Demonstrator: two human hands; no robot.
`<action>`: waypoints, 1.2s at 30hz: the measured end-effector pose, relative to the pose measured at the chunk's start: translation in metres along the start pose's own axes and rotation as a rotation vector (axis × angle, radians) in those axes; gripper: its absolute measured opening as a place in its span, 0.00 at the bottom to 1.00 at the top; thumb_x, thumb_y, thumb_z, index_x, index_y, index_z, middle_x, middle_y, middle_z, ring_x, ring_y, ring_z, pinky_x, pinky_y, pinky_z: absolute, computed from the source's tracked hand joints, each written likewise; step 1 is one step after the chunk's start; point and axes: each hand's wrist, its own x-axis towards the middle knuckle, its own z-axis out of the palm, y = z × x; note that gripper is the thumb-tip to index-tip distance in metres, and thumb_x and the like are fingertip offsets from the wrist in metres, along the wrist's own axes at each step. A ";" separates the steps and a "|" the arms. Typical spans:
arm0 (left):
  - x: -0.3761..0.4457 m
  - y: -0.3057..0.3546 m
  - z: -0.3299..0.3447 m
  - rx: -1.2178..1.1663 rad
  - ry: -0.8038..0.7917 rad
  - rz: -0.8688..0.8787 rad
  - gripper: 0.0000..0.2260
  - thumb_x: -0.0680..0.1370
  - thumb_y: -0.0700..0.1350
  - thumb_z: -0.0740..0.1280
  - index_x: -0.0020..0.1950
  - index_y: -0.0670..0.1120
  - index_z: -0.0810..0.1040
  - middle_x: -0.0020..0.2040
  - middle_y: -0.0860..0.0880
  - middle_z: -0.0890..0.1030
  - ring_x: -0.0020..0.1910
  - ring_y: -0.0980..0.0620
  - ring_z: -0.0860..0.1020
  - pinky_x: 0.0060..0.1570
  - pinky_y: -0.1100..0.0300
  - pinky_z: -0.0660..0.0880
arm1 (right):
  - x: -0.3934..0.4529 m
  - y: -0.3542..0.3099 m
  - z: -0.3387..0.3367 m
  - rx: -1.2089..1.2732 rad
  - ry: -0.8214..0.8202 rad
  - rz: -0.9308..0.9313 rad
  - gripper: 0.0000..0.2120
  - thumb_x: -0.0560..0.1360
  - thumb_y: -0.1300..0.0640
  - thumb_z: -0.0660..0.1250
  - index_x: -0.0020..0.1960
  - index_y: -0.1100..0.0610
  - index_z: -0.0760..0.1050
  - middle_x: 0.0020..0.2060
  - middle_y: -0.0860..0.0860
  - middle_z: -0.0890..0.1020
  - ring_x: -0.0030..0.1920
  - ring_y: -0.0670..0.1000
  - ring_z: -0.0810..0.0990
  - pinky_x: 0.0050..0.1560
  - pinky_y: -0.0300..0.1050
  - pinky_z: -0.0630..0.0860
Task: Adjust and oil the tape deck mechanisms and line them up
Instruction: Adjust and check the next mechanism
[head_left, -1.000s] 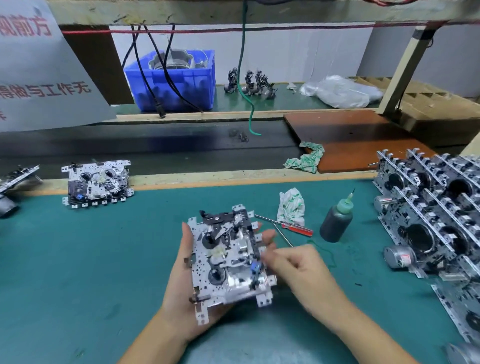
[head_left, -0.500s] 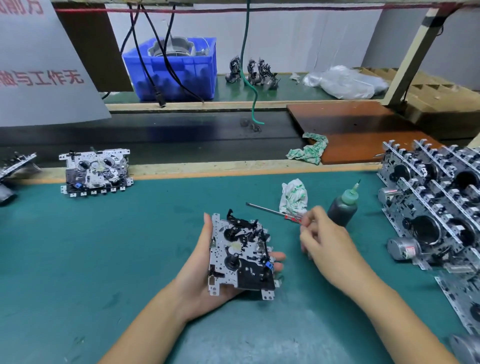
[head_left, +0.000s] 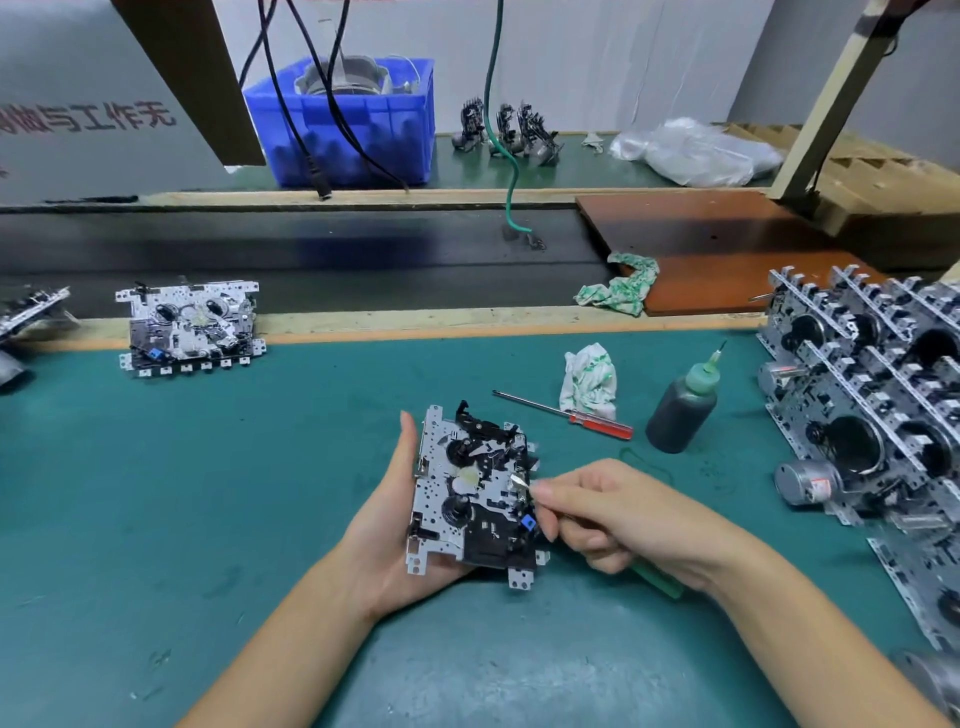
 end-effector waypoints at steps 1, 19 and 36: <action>0.000 0.000 0.000 0.005 -0.001 -0.003 0.39 0.72 0.72 0.52 0.59 0.40 0.81 0.63 0.39 0.77 0.59 0.42 0.79 0.57 0.49 0.77 | 0.000 0.000 0.001 -0.009 0.003 0.001 0.18 0.78 0.49 0.61 0.32 0.55 0.74 0.20 0.47 0.64 0.22 0.45 0.55 0.22 0.33 0.55; 0.001 -0.002 0.008 -0.005 0.077 0.022 0.36 0.75 0.69 0.53 0.54 0.40 0.83 0.59 0.37 0.80 0.55 0.41 0.81 0.47 0.49 0.80 | -0.005 0.000 0.008 -0.170 -0.013 0.080 0.25 0.81 0.49 0.55 0.27 0.56 0.69 0.16 0.49 0.69 0.15 0.45 0.65 0.18 0.34 0.61; -0.003 -0.003 0.021 0.013 0.166 0.039 0.32 0.75 0.66 0.57 0.45 0.39 0.85 0.51 0.37 0.83 0.45 0.40 0.84 0.37 0.51 0.81 | -0.003 -0.002 0.007 -0.455 0.001 0.044 0.30 0.82 0.45 0.50 0.24 0.56 0.64 0.12 0.48 0.65 0.13 0.45 0.60 0.21 0.33 0.64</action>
